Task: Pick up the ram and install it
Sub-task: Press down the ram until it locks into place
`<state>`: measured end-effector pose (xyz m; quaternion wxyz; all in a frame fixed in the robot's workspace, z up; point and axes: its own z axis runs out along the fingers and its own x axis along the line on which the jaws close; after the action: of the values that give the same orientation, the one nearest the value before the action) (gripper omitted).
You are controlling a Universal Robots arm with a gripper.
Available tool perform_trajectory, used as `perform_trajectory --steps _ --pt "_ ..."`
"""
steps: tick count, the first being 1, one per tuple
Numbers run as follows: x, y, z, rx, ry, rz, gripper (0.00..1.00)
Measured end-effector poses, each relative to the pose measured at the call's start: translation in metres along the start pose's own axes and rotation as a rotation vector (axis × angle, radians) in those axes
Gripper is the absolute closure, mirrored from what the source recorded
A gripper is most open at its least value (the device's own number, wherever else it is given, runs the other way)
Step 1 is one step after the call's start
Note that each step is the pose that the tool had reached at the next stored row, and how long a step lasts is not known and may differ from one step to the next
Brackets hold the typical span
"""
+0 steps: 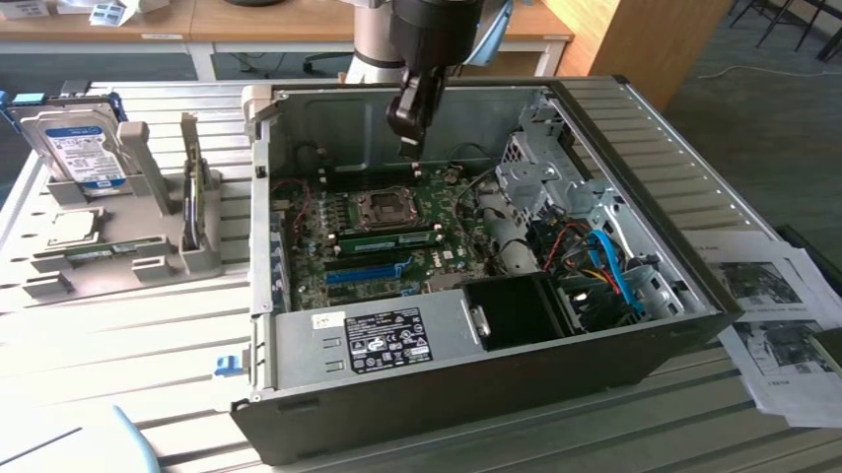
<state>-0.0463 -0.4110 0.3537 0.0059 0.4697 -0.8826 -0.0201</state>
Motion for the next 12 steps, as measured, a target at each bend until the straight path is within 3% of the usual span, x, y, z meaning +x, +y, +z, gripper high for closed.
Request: perform_trajectory --steps 12 --pt "0.0000 0.0000 0.0000 0.0040 -0.0091 0.209 0.91"
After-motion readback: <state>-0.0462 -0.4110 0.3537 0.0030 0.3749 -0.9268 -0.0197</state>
